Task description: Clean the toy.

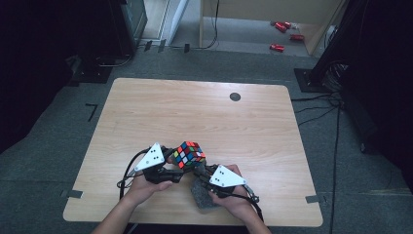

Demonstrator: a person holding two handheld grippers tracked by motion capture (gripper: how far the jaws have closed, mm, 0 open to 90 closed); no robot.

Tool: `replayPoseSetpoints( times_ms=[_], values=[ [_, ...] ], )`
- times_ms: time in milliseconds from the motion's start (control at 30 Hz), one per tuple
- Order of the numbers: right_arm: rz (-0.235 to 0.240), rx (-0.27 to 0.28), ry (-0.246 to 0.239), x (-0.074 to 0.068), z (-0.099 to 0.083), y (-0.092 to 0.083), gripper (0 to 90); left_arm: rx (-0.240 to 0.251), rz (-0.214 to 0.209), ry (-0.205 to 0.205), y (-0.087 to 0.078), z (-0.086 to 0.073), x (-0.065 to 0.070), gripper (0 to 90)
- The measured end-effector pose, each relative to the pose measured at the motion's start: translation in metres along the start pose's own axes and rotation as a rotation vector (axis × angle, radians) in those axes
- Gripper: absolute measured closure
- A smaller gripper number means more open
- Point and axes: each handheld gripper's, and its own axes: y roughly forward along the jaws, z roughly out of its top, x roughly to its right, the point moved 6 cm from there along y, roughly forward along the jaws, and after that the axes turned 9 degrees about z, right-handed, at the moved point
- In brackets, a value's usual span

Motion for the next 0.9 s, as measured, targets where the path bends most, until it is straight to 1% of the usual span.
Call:
replayPoseSetpoints(
  times_ms=[100,167,267,333,367,400,467,533,600,667,767,833,900],
  values=[
    [-0.008,0.011,0.008,0.004,0.002,-0.004,76.9,-0.001,0.013,-0.003,-0.001,0.000,-0.003,35.0],
    [-0.023,0.021,0.018,0.009,0.003,-0.009,76.8,-0.008,0.025,-0.004,-0.001,-0.001,-0.005,35.0],
    [-0.069,0.023,0.031,0.020,0.002,-0.017,76.7,-0.013,0.033,-0.014,-0.002,-0.001,-0.008,34.9],
    [-0.110,0.005,0.044,0.028,-0.002,-0.021,76.7,-0.015,0.038,-0.018,-0.001,-0.002,-0.008,35.0],
    [-0.123,-0.001,0.052,0.031,-0.004,-0.022,76.2,-0.020,0.038,-0.018,-0.001,-0.002,-0.008,34.9],
    [-0.131,-0.010,0.063,0.033,-0.005,-0.023,74.3,-0.027,0.039,-0.020,0.000,-0.003,-0.008,34.9],
    [-0.140,-0.029,0.099,0.036,-0.008,-0.023,66.2,-0.039,0.042,-0.029,0.002,-0.005,-0.009,34.9],
    [-0.141,-0.032,0.136,0.038,-0.010,-0.022,63.8,-0.047,0.046,-0.035,0.003,-0.006,-0.009,35.0],
    [-0.149,-0.039,0.131,0.039,-0.010,-0.022,58.8,-0.050,0.051,-0.037,0.004,-0.006,-0.010,35.0],
    [-0.174,-0.043,0.141,0.040,-0.010,-0.023,52.5,-0.050,0.052,-0.044,0.004,-0.006,-0.010,34.9],
    [-0.186,-0.041,0.145,0.042,-0.010,-0.025,47.3,-0.052,0.056,-0.047,0.003,-0.006,-0.011,35.0],
    [-0.199,-0.025,0.136,0.042,-0.007,-0.026,41.5,-0.052,0.057,-0.052,0.003,-0.006,-0.012,35.0],
    [-0.196,0.004,0.122,0.041,-0.003,-0.027,32.1,-0.054,0.061,-0.063,0.003,-0.006,-0.013,34.9]
  ],
)
